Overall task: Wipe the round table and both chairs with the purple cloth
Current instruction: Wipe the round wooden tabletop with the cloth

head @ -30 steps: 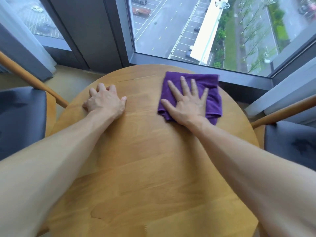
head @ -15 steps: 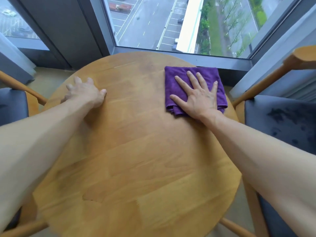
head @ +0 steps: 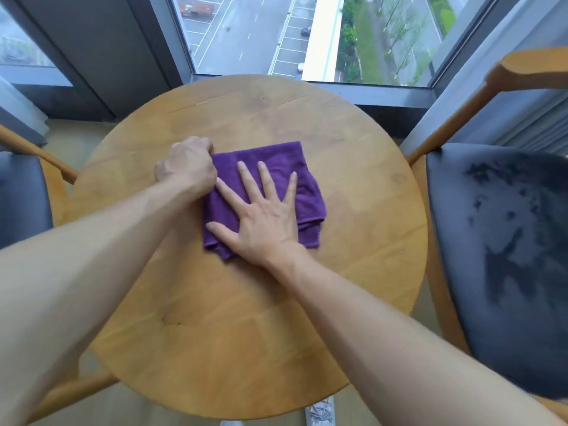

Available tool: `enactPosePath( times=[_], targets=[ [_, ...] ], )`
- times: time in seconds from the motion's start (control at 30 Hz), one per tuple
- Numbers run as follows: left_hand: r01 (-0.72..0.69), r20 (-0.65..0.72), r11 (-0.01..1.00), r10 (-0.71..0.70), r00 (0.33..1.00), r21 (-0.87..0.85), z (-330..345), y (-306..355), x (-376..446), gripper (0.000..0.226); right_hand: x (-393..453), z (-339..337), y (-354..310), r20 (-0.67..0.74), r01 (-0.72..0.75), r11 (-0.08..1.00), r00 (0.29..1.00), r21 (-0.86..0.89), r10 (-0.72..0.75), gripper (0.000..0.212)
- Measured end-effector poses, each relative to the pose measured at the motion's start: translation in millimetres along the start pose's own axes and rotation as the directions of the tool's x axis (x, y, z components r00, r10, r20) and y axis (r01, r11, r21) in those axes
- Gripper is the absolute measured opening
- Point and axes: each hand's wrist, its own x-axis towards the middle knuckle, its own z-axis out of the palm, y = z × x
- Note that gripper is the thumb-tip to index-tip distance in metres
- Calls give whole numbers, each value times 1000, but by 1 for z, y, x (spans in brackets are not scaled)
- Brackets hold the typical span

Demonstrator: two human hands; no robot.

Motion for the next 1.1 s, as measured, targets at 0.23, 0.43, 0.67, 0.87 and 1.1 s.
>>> enactPosePath(
  times=[0.23, 0.43, 0.67, 0.87, 1.1],
  targets=[
    [-104, -77, 993, 100, 992, -54, 5, 13, -16, 44, -30, -9, 97, -35, -135, 990, 990, -32, 134, 73],
    [-237, -6, 966, 238, 971, -107, 11, 38, -29, 38, -94, -18, 184, 11, -356, 934, 934, -20, 356, 72],
    [-279, 77, 956, 286, 955, -88, 17, 32, -56, 36, -141, -13, 119, 1, -396, 918, 918, -16, 396, 73],
    [-341, 56, 935, 347, 936, -93, 15, 21, -88, 40, -149, -5, 9, -2, -219, 975, 976, 20, 219, 74],
    [-383, 145, 916, 398, 906, -119, 15, 6, -130, 46, -163, 1, -40, 50, -35, 999, 998, -13, 35, 71]
  ],
)
